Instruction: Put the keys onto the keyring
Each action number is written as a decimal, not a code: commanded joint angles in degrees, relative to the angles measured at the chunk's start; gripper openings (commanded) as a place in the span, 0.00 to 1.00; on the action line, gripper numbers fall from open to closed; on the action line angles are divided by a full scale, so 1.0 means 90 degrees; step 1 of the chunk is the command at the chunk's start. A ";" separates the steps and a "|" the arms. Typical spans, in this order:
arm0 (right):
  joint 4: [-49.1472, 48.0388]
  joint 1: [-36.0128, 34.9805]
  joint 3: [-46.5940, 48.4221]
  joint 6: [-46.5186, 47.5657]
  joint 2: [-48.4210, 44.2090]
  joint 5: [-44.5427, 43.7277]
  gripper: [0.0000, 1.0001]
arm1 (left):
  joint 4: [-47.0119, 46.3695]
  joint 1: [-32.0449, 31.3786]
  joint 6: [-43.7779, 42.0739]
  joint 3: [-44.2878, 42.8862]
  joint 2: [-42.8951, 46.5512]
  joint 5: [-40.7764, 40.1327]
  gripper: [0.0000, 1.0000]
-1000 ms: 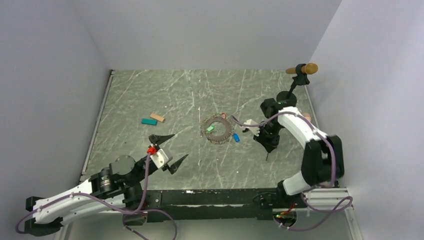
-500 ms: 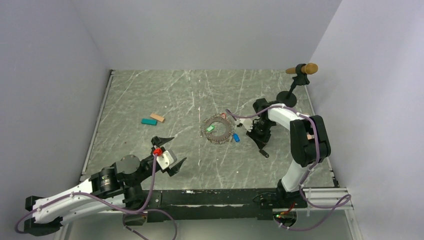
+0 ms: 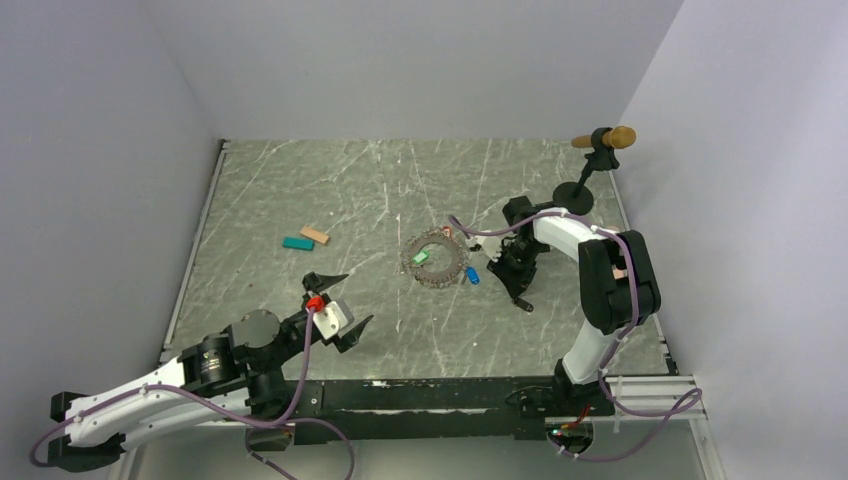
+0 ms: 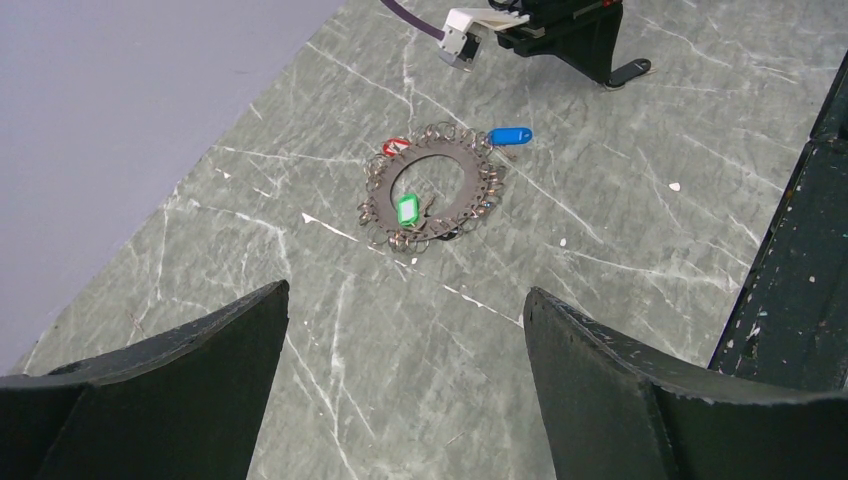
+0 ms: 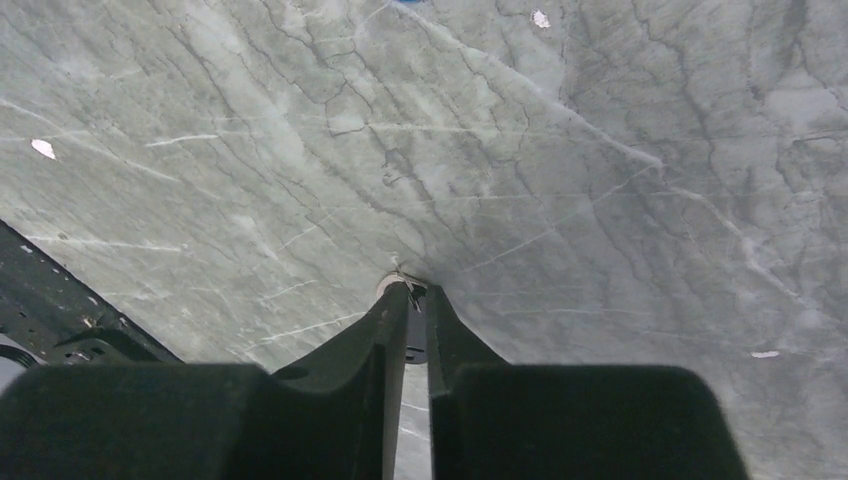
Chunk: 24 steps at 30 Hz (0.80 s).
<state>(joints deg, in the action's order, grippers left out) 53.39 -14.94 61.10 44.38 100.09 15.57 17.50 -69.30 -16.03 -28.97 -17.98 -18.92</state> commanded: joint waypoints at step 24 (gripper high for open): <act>-0.1438 0.0473 -0.0400 -0.0141 -0.1933 0.6436 0.99 | -0.0599 0.0336 0.3746 0.0098 -0.0077 -0.0776 0.99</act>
<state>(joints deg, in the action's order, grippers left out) 45.76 -10.87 60.82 41.34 81.93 51.20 13.34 -68.69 4.49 -28.12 -16.73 -24.88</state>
